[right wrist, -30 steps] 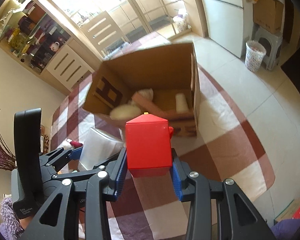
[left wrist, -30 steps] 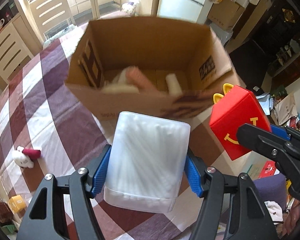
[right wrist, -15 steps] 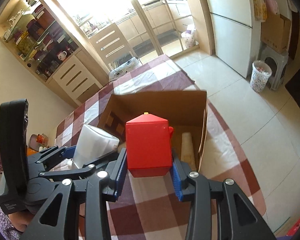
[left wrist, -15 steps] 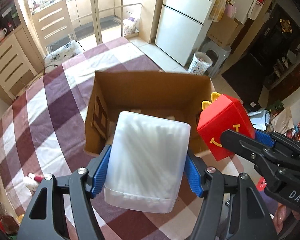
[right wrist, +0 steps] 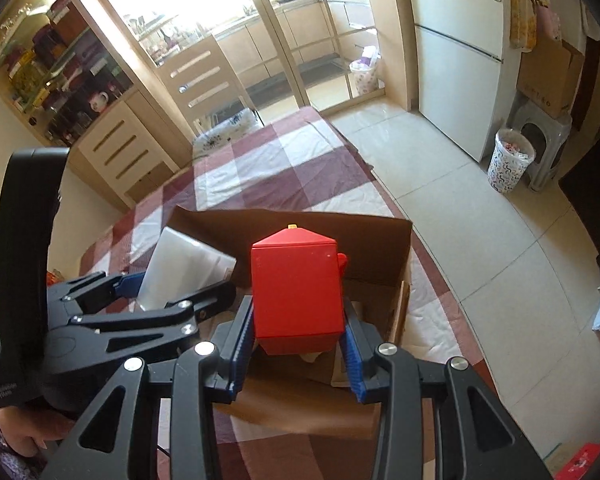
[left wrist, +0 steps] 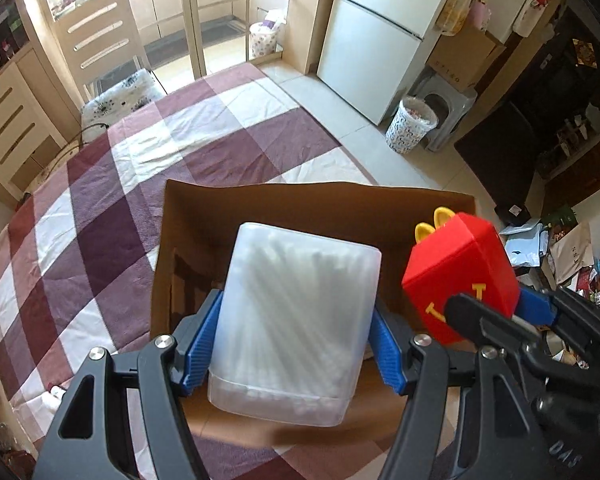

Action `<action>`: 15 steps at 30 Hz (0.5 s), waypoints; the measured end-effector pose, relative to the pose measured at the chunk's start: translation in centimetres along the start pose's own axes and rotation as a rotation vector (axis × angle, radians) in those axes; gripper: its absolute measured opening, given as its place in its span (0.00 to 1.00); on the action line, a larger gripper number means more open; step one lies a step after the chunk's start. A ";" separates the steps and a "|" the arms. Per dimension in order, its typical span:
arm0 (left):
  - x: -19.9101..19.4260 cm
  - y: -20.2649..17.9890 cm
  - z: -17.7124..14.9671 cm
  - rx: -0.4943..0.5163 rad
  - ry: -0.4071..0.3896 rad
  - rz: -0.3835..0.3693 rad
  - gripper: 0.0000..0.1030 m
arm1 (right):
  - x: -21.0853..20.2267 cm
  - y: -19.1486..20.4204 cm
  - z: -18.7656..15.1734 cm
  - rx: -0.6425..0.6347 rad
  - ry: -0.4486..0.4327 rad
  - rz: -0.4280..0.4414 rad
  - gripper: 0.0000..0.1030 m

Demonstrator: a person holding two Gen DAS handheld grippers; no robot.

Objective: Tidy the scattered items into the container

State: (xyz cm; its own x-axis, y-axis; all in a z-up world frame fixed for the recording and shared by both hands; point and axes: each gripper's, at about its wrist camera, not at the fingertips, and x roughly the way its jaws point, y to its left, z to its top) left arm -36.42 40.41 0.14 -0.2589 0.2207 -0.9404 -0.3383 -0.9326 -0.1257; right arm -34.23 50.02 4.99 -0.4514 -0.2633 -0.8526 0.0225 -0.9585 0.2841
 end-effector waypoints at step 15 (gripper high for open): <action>3.9 0.8 0.0 0.027 0.049 0.054 0.67 | 3.8 0.4 -0.8 -0.062 0.077 -0.090 0.39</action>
State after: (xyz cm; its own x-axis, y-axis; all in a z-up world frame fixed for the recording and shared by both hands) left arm -37.72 40.56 -3.65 -0.2333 0.1559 -0.9598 -0.3497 -0.9345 -0.0668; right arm -35.25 48.52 1.50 -0.3839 -0.1810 -0.9055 0.0410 -0.9830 0.1791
